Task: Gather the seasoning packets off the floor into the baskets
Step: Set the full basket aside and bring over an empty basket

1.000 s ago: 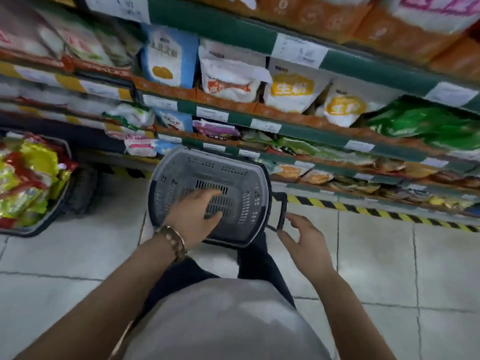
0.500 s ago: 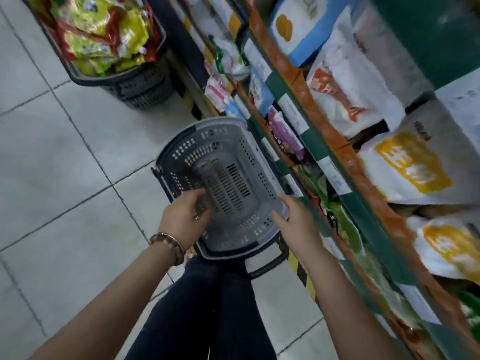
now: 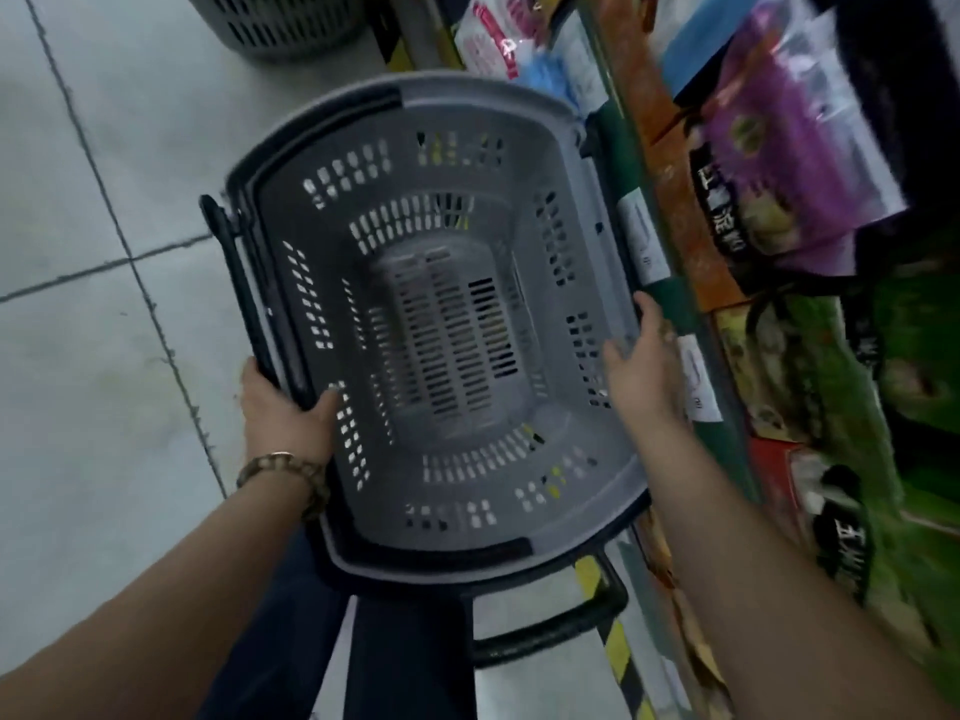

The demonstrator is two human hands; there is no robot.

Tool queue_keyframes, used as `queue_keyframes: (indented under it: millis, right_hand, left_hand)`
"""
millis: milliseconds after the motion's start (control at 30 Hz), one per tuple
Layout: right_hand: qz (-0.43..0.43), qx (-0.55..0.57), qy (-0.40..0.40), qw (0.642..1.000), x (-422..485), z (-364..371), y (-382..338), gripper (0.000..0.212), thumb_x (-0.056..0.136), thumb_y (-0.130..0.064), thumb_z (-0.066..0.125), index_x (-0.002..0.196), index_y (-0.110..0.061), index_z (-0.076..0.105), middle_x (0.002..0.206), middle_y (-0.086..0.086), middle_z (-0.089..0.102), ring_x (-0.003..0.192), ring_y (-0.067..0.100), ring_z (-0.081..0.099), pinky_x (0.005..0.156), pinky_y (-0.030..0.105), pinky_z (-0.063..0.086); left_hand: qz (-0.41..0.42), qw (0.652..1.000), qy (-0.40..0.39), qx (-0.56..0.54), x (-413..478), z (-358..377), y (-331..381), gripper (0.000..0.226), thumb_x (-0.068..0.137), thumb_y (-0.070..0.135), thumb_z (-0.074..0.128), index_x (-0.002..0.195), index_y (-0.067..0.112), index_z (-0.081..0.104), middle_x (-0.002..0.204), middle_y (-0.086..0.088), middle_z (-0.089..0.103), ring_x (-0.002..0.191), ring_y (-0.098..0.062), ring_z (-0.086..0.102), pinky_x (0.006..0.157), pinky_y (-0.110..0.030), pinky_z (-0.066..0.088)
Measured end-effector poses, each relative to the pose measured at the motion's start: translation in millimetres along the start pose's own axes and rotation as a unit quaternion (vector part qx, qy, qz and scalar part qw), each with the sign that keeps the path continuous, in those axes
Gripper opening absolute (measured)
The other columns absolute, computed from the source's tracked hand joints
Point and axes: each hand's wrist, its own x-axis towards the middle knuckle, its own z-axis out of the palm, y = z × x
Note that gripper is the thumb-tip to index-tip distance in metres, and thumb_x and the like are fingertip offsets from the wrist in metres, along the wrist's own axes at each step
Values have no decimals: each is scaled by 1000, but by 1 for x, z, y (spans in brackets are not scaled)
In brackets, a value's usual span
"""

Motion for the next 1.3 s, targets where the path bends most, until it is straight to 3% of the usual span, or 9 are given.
queue_keyframes:
  millis: [133,300,467,600,733,833,967,1100,1300]
  right_hand:
    - [54,67,68,994,5,11,-3,50,99,-31,46,144,-20,28,137,11,49,104,34,57,76,42,48]
    - [48,69,-1,996,8,14,-19,49,100,-33,42,142,-8,37,140,16,47,125,34,46,95,39,39]
    - [1,70,-50,996,-11,41,-56,43,100,-33,42,130,-3,45,122,20,58,107,36,56,74,35,39]
    - [-37,66,-64,995,-28,67,-96,40,100,-33,42,123,0,48,115,22,60,101,38,57,68,34,35]
    - [-57,60,-82,993,-46,95,-142,46,100,-36,39,131,-1,42,125,20,56,110,36,54,77,36,40]
    - [-81,56,-90,991,-55,117,-183,44,101,-36,38,127,-1,44,111,16,59,91,29,55,68,32,37]
    - [-106,37,-90,990,-61,146,-243,44,101,-36,37,123,2,44,104,18,59,90,33,56,63,33,36]
    - [-125,-16,-83,989,-63,172,-309,39,102,-37,33,106,0,43,85,11,49,74,29,47,58,36,32]
    - [-133,-50,-116,983,-50,201,-413,42,102,-39,30,110,1,41,108,24,56,99,40,53,71,39,36]
  left_hand:
    - [-43,998,53,-14,6,10,-2,58,93,35,54,138,8,29,132,-18,49,115,-35,51,94,-40,40]
    - [-49,995,84,8,19,-8,-19,53,94,36,51,133,5,33,124,-22,53,108,-39,53,87,-42,41]
    - [-63,992,111,22,36,-50,-47,51,95,42,46,123,2,35,110,-26,57,95,-41,55,73,-40,39]
    - [-83,986,145,18,59,-91,-70,55,96,47,39,127,2,37,116,-28,55,104,-43,53,80,-42,39]
    - [-91,983,159,11,90,-133,-97,56,97,48,36,128,2,38,115,-27,56,104,-42,54,79,-40,38]
    - [-104,980,167,8,114,-167,-114,54,98,48,32,126,2,38,114,-26,56,102,-40,54,78,-40,38]
    - [-101,978,181,8,150,-212,-131,49,101,42,25,119,-1,40,106,-27,58,96,-41,55,71,-38,34]
    - [-106,975,194,23,193,-254,-142,48,101,42,25,117,-1,40,105,-29,58,96,-43,55,69,-39,33]
    - [-125,972,195,33,260,-316,-141,50,100,46,23,116,1,39,104,-28,59,96,-43,55,69,-41,34]
